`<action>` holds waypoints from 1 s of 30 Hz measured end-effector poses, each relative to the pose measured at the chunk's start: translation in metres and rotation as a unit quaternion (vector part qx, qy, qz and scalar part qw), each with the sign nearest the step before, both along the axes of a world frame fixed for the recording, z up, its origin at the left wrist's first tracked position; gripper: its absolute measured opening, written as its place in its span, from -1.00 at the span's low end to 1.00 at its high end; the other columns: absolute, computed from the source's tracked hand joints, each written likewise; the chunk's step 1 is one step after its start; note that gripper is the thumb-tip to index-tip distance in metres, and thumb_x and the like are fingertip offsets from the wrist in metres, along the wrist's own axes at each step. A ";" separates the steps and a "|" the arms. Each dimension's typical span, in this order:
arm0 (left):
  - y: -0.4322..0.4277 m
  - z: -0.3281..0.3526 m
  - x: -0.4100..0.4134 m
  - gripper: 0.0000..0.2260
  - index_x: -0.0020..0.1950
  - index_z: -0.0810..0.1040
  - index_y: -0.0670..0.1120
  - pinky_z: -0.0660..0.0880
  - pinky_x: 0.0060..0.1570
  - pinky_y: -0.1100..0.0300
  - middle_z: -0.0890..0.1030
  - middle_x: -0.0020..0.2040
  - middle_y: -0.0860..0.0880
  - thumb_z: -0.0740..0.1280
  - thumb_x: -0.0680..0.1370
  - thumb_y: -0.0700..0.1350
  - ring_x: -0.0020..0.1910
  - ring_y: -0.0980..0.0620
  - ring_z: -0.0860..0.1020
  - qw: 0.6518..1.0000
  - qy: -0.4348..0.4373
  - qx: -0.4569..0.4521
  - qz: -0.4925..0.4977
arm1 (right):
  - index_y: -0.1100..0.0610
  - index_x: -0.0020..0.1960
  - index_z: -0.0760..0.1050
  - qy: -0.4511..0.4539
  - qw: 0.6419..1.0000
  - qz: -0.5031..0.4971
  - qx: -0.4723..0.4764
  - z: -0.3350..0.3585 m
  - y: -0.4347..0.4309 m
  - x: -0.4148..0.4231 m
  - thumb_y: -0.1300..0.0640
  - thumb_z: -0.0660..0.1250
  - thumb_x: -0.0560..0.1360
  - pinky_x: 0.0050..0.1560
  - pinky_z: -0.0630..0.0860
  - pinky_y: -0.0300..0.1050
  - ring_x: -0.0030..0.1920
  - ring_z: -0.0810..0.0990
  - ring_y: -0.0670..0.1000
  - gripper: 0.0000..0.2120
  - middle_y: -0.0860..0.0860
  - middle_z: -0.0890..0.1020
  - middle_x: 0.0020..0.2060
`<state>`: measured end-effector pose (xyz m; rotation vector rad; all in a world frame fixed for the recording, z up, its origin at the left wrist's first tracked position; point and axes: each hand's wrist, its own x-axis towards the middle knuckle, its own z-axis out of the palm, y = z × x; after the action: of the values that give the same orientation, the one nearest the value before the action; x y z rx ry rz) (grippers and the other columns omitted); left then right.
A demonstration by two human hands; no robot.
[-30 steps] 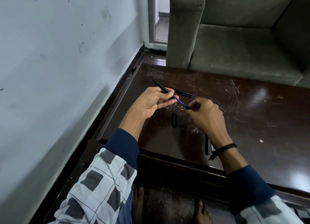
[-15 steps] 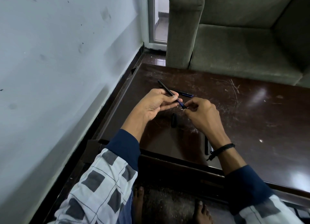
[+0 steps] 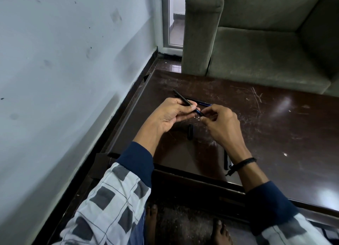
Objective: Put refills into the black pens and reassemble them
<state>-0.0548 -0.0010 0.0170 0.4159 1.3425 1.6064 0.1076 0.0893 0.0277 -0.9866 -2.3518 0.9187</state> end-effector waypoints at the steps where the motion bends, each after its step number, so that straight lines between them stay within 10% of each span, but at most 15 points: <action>1: 0.000 0.000 0.000 -0.89 -0.08 0.73 -0.22 0.65 -0.13 0.22 0.75 -0.05 -0.20 0.47 0.48 -0.38 -0.03 -0.08 0.74 1.000 0.001 -0.001 0.003 | -0.03 0.06 0.67 0.004 1.000 0.000 0.003 0.000 -0.001 0.000 0.11 0.50 0.53 -0.10 0.57 -0.08 -0.10 0.62 -0.08 -0.88 -0.08 0.67 -0.08; 30: -0.002 0.006 0.005 -0.90 -0.08 0.72 -0.24 0.64 -0.17 0.25 0.75 -0.10 -0.20 0.45 0.49 -0.40 -0.13 -0.05 0.74 0.999 -0.002 -0.003 0.040 | 0.02 0.05 0.66 0.011 1.000 -0.014 -0.016 -0.001 0.001 0.000 0.04 0.49 0.55 -0.19 0.57 -0.10 -0.20 0.63 -0.12 -0.90 -0.13 0.65 -0.21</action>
<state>-0.0502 -0.0030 0.0228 0.3588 1.3755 1.6676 0.1077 0.0905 0.0270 -1.0145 -2.3068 0.9533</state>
